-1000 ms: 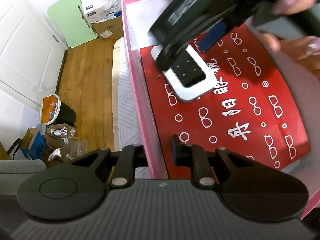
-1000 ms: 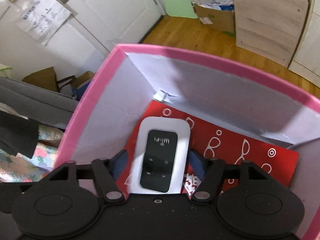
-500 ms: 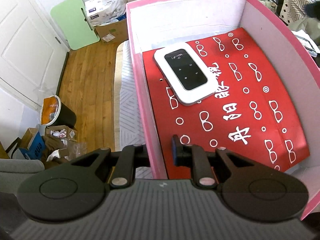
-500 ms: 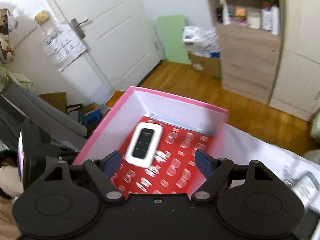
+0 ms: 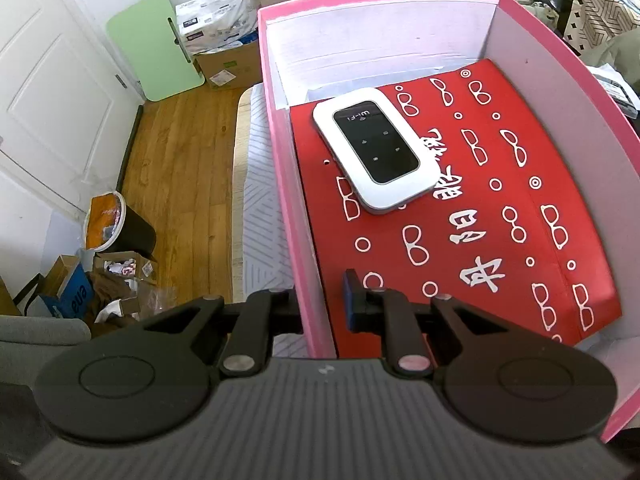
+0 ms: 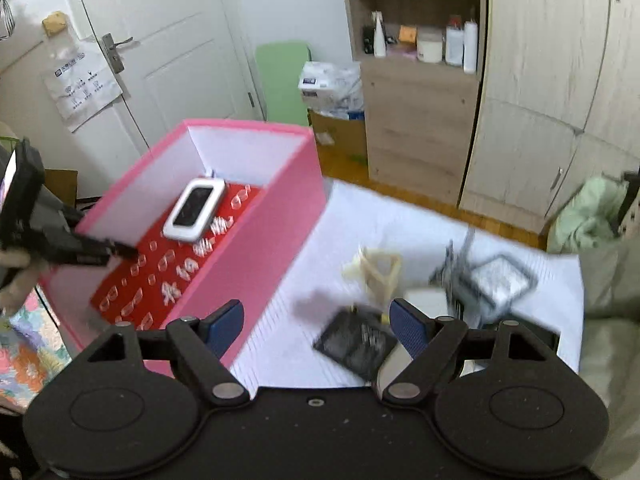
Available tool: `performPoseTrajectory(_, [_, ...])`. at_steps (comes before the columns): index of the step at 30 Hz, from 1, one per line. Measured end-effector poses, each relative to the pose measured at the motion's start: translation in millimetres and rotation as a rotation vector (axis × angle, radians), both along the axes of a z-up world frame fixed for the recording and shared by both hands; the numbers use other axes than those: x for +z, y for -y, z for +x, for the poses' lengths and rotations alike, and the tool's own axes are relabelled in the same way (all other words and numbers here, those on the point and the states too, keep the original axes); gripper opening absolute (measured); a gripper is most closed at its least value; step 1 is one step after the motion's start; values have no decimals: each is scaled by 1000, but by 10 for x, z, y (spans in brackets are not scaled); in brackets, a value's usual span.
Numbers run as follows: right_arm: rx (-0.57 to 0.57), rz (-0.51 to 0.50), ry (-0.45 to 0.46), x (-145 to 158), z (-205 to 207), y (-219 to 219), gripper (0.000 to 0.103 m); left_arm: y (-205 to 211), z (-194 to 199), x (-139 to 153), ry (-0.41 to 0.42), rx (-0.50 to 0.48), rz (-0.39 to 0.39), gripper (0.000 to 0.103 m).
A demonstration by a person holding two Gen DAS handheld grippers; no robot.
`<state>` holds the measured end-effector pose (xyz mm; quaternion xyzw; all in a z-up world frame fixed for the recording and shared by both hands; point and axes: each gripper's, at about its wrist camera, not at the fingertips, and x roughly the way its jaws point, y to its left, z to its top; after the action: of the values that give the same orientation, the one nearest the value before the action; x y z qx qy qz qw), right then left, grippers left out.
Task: Organize rigid objects
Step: 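Grasp the black phone battery on the table with the right gripper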
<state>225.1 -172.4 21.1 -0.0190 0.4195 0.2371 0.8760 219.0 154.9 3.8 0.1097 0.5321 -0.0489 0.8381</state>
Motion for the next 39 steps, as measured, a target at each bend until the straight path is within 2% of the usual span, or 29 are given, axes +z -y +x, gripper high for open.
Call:
performPoseTrajectory(6, [26,-83,-23,-376,-79,-64,83,-8,11,-4,-3,0,-6,15])
performPoseTrajectory(10, [156,-187,33,-489,-90,-285,70,-9,12,-5,-6,-4,-5,15])
performPoseTrajectory(15, [283,-336,57,-609,73,-458,67,-4,14,-6,-8,-3,-5,15])
performPoseTrajectory(18, [357,-424,27,-691,240,-490,67,-3,12,-10,-9,-6,-3,15])
performPoseTrajectory(22, [350,-405,-51,-774,471,-441,68,-23,16,-8,-13,-2,-12,15])
performPoseTrajectory(25, [321,-329,-95,-779,592,-380,68,-12,21,-9,-17,-11,-4,15])
performPoseTrajectory(30, [306,-242,-112,-813,631,-288,74,-1,22,-10,-18,-15,-1,15])
performPoseTrajectory(32, [311,-238,-107,-809,620,-277,75,2,20,-9,-18,-17,1,15])
performPoseTrajectory(35, [299,-239,-111,-802,584,-304,70,-1,23,-10,-18,-14,-2,15])
performPoseTrajectory(37, [300,-242,-112,-779,540,-333,61,0,23,-9,-19,-12,-4,15])
performPoseTrajectory(39, [283,-244,-124,-772,542,-357,60,-4,24,-8,-18,-13,-3,15])
